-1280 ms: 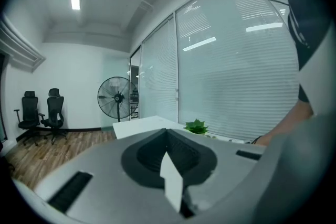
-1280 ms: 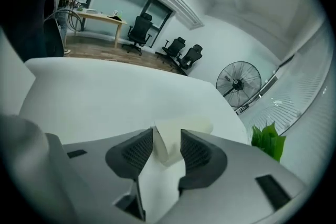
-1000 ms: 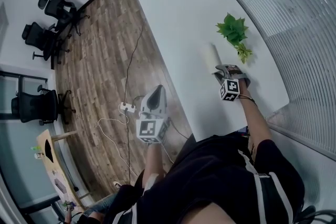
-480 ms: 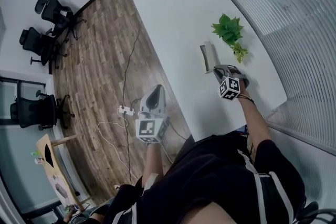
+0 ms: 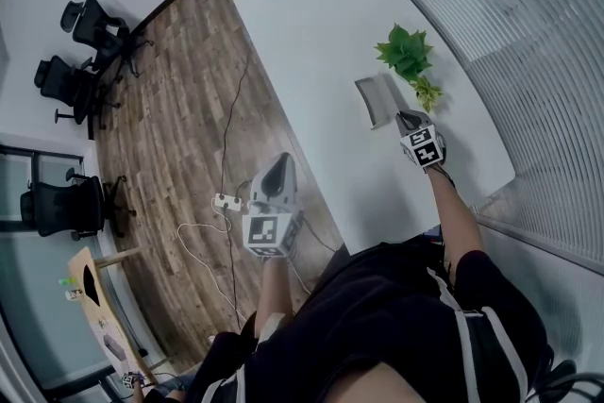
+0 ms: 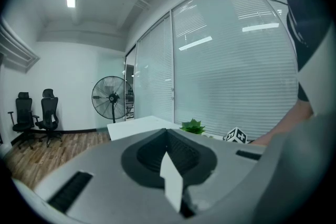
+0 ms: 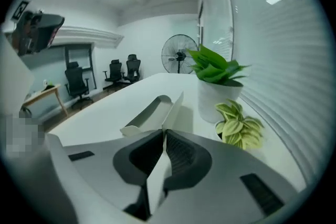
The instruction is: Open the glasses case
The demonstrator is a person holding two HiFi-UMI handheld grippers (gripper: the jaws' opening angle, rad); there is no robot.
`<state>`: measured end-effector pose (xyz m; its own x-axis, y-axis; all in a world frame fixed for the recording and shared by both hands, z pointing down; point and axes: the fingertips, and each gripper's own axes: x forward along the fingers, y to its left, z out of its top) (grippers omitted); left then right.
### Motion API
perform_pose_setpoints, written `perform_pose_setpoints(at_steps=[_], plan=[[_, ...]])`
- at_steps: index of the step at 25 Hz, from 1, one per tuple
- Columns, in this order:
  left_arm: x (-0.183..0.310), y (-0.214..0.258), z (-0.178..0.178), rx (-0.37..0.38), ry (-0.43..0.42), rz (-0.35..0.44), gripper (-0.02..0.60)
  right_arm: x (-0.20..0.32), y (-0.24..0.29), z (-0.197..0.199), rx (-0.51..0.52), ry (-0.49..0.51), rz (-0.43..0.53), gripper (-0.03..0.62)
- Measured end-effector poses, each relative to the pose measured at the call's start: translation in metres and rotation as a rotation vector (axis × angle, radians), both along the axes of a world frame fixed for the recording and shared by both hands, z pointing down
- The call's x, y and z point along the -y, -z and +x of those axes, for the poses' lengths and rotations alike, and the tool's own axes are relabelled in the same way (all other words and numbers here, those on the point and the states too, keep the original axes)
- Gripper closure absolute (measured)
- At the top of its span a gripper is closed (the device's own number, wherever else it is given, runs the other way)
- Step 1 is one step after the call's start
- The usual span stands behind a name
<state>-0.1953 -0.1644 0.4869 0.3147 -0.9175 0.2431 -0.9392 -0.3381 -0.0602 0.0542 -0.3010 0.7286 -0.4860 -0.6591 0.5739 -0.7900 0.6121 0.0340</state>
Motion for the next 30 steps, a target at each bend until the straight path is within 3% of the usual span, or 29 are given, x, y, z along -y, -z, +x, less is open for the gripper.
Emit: perform_pose_setpoints(at_steps=[6, 11, 15, 21, 25, 28, 30], plan=[[0.003, 0.003, 0.003, 0.001, 0.0, 0.009, 0.581, 0.009, -0.01, 0.013, 0.105, -0.1, -0.052, 0.562], [0.004, 0.005, 0.001, -0.008, 0.002, 0.024, 0.581, 0.008, 0.02, 0.015, 0.154, -0.115, 0.011, 0.562], [0.008, 0.007, -0.004, -0.017, 0.009, 0.038, 0.581, 0.006, 0.085, 0.013, 0.179, -0.096, 0.149, 0.562], [0.023, 0.029, -0.01, -0.015, 0.018, 0.106, 0.581, -0.014, 0.236, 0.014, 0.289, -0.08, 0.453, 0.568], [0.041, 0.039, -0.018, -0.014, 0.073, 0.115, 0.581, -0.039, 0.312, 0.019, 0.264, -0.072, 0.635, 0.575], [0.05, 0.053, -0.02, -0.04, 0.099, 0.118, 0.581, -0.055, 0.352, 0.028, 0.285, -0.1, 0.702, 0.577], [0.054, 0.06, -0.019, -0.031, 0.091, 0.128, 0.581, -0.056, 0.361, 0.037, 0.31, -0.138, 0.673, 0.579]])
